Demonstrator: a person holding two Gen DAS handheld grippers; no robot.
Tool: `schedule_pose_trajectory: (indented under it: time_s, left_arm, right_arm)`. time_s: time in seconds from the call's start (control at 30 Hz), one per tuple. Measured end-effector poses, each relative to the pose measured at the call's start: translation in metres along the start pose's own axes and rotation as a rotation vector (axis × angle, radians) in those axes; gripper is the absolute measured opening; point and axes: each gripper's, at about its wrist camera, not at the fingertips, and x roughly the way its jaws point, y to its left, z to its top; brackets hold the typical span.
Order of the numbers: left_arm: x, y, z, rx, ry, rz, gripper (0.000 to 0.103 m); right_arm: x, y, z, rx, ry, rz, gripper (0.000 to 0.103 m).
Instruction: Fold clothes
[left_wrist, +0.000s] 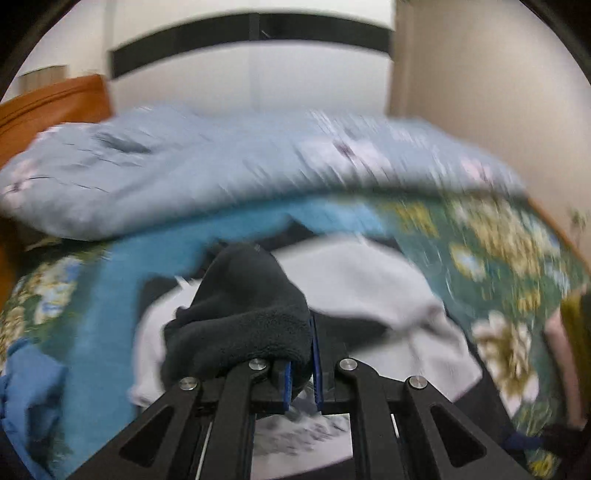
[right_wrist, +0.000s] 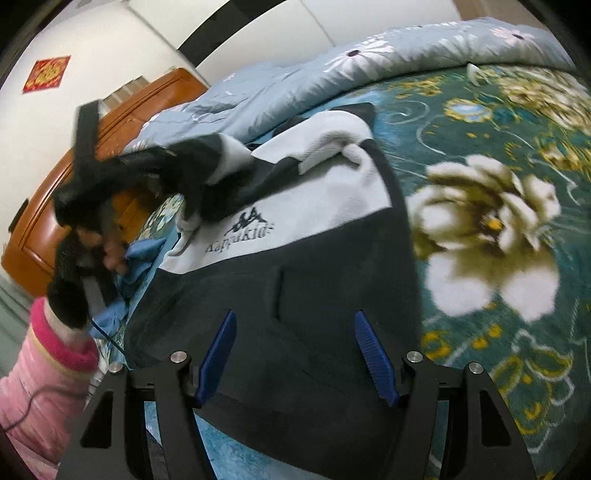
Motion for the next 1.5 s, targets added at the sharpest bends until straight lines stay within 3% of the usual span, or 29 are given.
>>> schedule_pose_trajectory:
  time_s: [0.1, 0.27, 0.37, 0.47, 0.53, 0.63, 0.73, 0.83, 0.97, 1.03, 1.23, 1.27, 1.33, 1.5]
  left_arm:
    - [0.034, -0.016, -0.020, -0.012, 0.098, -0.025, 0.009]
    - [0.037, -0.016, -0.037, -0.025, 0.142, -0.100, 0.015]
    - [0.020, 0.000, -0.042, -0.091, 0.155, -0.243, 0.053]
    - [-0.005, 0.022, -0.053, -0.160, 0.101, -0.295, 0.062]
    - [-0.023, 0.046, -0.064, -0.182, 0.047, -0.178, 0.066]
    - [-0.028, 0.085, -0.077, -0.193, 0.025, 0.142, 0.068]
    - [-0.009, 0.122, -0.084, -0.238, 0.103, 0.250, 0.068]
    - [0.014, 0.151, -0.086, -0.310, 0.177, 0.256, 0.068]
    - [0.018, 0.181, -0.092, -0.449, 0.160, 0.253, 0.068]
    - [0.015, 0.194, -0.096, -0.515, 0.147, 0.232, 0.068]
    - [0.020, 0.203, -0.094, -0.573, 0.093, 0.182, 0.068]
    - [0.020, 0.207, -0.097, -0.604, 0.073, 0.168, 0.068]
    - [0.016, 0.212, -0.105, -0.655, 0.027, 0.141, 0.068]
    - [0.006, 0.211, -0.111, -0.669, -0.030, 0.129, 0.068]
  right_arm:
    - [-0.003, -0.005, -0.003, 0.008, 0.012, -0.013, 0.068]
    - [-0.004, -0.009, -0.003, 0.020, 0.011, -0.018, 0.068]
    - [0.002, -0.006, 0.009, 0.020, -0.011, 0.007, 0.068]
    - [0.012, 0.006, 0.028, -0.001, -0.037, 0.040, 0.068]
    - [0.021, 0.020, 0.044, -0.041, -0.046, 0.050, 0.068]
    - [0.044, 0.055, 0.072, -0.152, -0.047, 0.048, 0.068]
    - [0.075, 0.097, 0.096, -0.305, -0.029, 0.023, 0.068]
    - [0.119, 0.140, 0.104, -0.497, 0.033, -0.049, 0.068]
    - [0.164, 0.173, 0.100, -0.653, 0.089, -0.104, 0.068]
    - [0.182, 0.180, 0.096, -0.723, 0.102, -0.158, 0.068]
    - [0.207, 0.173, 0.080, -0.921, 0.123, -0.366, 0.066]
    - [0.204, 0.170, 0.082, -0.920, 0.111, -0.382, 0.060]
    - [0.192, 0.160, 0.096, -0.832, 0.080, -0.345, 0.032]
    - [0.146, 0.127, 0.149, -0.535, -0.051, -0.198, 0.020]
